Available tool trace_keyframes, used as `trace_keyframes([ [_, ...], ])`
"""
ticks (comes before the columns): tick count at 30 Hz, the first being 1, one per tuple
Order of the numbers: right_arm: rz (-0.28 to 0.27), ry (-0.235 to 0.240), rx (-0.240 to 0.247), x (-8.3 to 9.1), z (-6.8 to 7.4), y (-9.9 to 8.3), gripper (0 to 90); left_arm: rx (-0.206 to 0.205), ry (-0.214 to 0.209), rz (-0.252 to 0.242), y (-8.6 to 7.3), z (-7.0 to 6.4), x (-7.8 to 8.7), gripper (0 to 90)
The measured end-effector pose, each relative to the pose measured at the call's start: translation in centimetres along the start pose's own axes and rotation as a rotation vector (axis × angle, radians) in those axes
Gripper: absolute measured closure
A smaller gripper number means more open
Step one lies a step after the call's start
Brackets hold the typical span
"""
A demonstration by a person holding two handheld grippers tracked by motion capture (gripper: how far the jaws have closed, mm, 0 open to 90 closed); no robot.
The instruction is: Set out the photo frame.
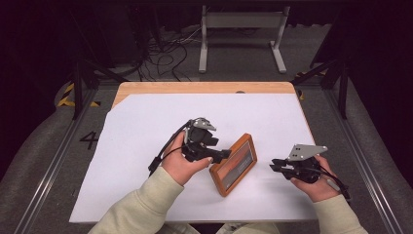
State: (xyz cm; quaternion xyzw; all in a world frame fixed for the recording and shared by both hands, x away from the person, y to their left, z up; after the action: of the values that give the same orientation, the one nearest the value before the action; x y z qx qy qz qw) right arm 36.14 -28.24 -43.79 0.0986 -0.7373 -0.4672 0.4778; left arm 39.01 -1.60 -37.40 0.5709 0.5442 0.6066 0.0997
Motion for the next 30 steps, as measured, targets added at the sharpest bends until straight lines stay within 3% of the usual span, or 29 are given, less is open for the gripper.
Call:
trace_keyframes([
  [7,0.005,-0.014,-0.013,0.5,-0.1,-0.6,75.9,0.016,0.007,0.07,-0.3,0.4,-2.3,43.2],
  [11,0.005,-0.015,-0.018,0.5,0.0,-0.7,75.5,0.05,0.001,0.13,-0.7,0.2,-3.5,43.8],
  [16,0.005,-0.014,-0.019,0.5,0.0,-0.7,75.3,0.061,-0.002,0.185,-1.2,-0.1,-4.9,47.2],
  [18,0.006,-0.012,-0.019,0.4,-0.1,-0.8,75.3,0.046,0.002,0.2,-1.3,-0.1,-5.4,49.3],
  [20,0.006,-0.011,-0.019,0.4,0.0,-0.7,75.3,0.067,-0.002,0.222,-1.4,-0.4,-5.8,52.4],
  [22,0.005,-0.009,-0.021,0.4,0.0,-0.7,75.1,0.06,0.01,0.222,-1.4,-0.3,-5.9,60.0],
  [24,0.006,-0.01,-0.02,0.4,0.0,-0.8,75.1,0.064,-0.009,0.224,-1.3,-0.4,-6.0,67.2],
  [30,0.012,-0.006,-0.018,0.2,0.0,-0.8,74.8,0.091,-0.008,0.22,-1.2,-0.6,-6.1,69.6],
])
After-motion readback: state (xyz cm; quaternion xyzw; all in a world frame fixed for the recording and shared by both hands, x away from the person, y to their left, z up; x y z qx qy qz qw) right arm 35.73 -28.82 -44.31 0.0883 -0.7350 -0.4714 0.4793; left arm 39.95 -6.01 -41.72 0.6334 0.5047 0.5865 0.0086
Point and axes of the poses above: each handheld gripper's, and its own axes: x roughly backward along the jaws, y roughly out of its top, z roughly to its left, the point moved 5 cm from there along -x, roughly forward along the jaws, and after that the axes turned 6 degrees about -z, right-handed, at the moved point
